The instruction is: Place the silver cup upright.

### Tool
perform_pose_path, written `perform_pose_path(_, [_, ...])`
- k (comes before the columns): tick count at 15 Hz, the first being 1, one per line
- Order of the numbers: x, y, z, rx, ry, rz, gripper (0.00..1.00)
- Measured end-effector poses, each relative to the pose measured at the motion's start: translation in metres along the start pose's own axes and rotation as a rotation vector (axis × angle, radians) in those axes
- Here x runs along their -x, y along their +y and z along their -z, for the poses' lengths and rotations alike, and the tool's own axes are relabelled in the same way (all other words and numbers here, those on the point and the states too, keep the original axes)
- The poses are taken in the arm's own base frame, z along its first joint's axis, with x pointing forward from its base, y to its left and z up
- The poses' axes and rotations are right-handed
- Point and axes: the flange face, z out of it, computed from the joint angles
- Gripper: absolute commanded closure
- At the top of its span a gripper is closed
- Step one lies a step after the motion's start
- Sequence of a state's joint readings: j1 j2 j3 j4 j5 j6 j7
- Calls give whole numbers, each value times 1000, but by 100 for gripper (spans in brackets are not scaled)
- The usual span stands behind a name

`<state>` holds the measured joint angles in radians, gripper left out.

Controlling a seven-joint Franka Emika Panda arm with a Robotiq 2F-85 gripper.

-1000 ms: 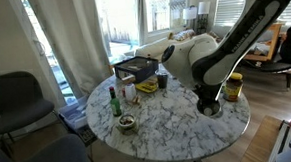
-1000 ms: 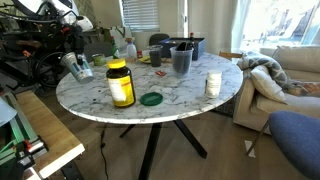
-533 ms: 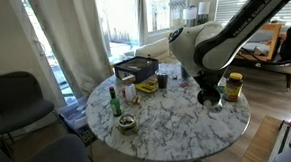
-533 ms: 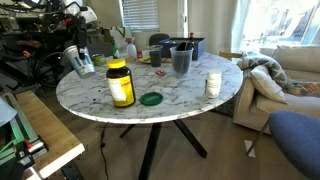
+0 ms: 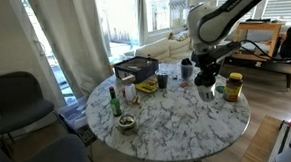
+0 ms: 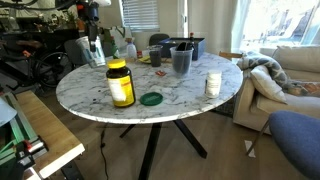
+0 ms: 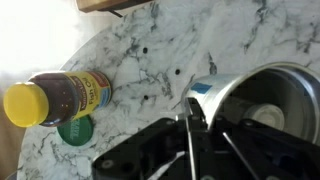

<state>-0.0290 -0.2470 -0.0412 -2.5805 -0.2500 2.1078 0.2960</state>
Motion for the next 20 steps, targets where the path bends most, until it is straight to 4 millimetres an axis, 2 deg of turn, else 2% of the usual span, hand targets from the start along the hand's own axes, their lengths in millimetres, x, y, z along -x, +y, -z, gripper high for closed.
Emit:
perform_pose_path(3, [-8,52,0,-149,69,1,97])
perform_pose_path(5, [-10,69,-2,-197,86,3,97])
perform_pose_path(8, [-10,67,-2,-216,85,-2,99])
perform_pose_path(11, [-14,59,-3,-343,30,-75,99])
perform_pose_path(14, [-26,59,-5,-429,0,-142,99])
perform_pose_path(20, [-57,66,-11,-461,118,-243,99])
